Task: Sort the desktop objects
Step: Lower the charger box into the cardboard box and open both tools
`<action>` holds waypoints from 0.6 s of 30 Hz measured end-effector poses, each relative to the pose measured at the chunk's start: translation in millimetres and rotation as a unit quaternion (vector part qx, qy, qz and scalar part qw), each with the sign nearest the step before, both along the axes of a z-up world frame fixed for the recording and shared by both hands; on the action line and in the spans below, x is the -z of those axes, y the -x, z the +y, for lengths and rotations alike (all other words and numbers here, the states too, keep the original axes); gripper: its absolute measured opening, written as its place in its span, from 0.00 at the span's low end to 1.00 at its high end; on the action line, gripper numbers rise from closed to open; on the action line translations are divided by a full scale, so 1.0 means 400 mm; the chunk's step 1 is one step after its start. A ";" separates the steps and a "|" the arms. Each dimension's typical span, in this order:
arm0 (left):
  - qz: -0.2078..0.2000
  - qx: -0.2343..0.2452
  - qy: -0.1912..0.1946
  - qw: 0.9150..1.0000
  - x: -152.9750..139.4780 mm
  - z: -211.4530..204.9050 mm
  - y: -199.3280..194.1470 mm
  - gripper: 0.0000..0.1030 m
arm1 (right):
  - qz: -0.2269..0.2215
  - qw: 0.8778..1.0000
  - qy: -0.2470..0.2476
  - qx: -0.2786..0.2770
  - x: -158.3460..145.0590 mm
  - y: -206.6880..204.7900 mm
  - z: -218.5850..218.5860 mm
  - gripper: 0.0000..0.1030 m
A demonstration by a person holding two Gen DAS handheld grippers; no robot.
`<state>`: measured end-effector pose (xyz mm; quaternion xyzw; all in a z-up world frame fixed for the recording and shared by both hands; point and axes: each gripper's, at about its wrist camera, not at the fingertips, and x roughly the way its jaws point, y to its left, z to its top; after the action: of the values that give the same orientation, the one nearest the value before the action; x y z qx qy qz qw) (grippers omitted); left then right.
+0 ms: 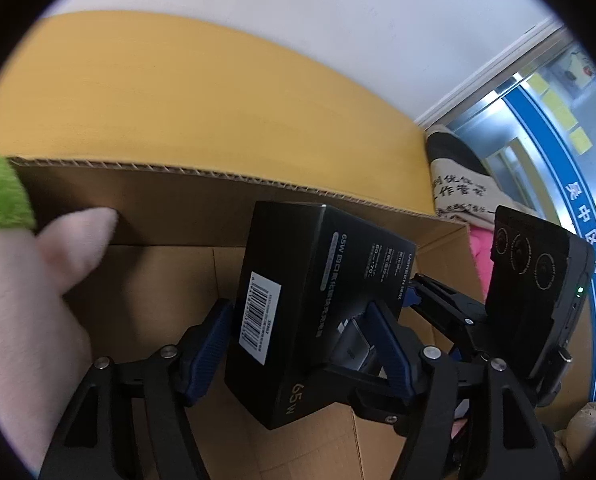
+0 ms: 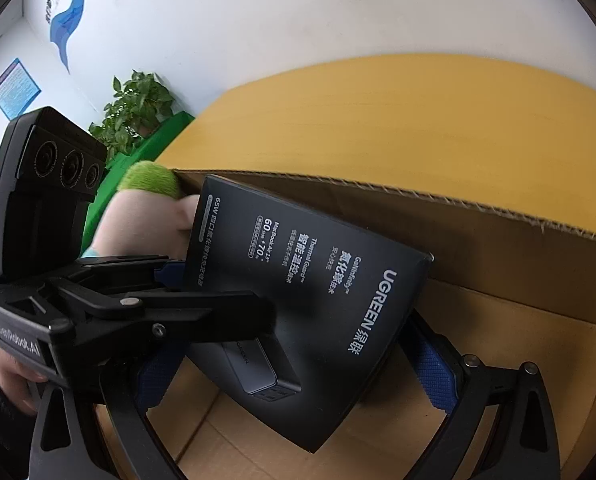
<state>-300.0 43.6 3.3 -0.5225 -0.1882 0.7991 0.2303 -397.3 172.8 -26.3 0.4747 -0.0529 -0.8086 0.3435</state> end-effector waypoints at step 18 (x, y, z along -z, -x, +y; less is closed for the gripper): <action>0.149 -0.046 0.100 0.983 -0.231 -0.069 -0.164 0.68 | 0.054 0.996 -0.049 0.044 -0.151 -0.133 0.071 0.99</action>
<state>-234.6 16.0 95.7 -0.4090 -0.0947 0.8924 0.1656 -344.1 201.3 34.0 0.4440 -0.0155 -0.8488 0.2868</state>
